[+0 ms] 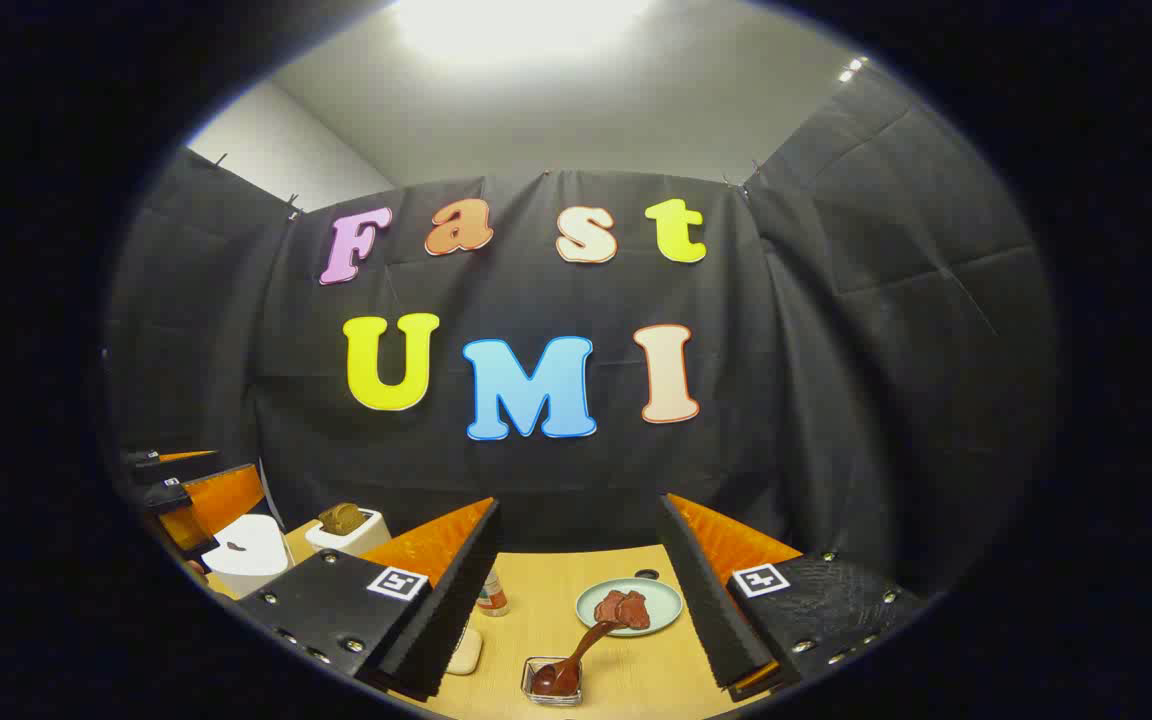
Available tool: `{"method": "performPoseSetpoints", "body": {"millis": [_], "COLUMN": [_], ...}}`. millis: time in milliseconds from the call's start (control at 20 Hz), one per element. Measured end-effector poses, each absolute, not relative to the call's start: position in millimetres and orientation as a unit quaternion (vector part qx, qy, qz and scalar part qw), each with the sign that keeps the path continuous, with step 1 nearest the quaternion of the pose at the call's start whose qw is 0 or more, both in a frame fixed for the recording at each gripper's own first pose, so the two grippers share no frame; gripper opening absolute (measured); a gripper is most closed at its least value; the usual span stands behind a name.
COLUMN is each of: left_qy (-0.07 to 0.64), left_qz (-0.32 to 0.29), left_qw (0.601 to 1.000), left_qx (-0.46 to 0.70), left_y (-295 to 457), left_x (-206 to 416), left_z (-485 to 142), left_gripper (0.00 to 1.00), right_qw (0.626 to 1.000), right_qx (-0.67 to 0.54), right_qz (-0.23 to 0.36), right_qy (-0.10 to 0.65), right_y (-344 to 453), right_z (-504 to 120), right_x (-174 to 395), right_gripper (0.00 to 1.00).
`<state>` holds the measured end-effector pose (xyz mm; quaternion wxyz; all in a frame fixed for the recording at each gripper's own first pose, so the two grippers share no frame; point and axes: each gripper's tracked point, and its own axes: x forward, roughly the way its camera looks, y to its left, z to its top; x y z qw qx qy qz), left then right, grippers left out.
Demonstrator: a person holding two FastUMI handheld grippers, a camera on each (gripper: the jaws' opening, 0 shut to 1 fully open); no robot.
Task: Close the left gripper, press the button to open the rice cooker; take a wooden spoon from the chopstick holder with the right hand, scoop a spoonful of rice and pour it into the rice cooker, then put the wooden spoon back into the chopstick holder.
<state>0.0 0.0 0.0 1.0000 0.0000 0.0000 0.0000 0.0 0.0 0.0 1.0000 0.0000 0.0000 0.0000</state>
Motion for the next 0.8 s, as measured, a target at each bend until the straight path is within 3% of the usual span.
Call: {"method": "performPoseSetpoints", "body": {"millis": [200,800], "left_qy": [-0.003,0.003], "left_qz": [0.012,0.052], "left_qw": [1.000,0.999], "left_qx": [0.002,0.006], "left_y": [26,50], "left_x": [8,0], "left_z": [1,-10], "left_gripper": [0.98,0.98], "right_qw": [1.000,1.000], "right_qx": [0.002,0.009], "right_qz": [-0.023,0.011], "right_qy": [-0.014,0.008], "right_y": [8,34], "right_z": [15,-1], "right_x": [-1,11], "right_gripper": [0.95,0.95]}}
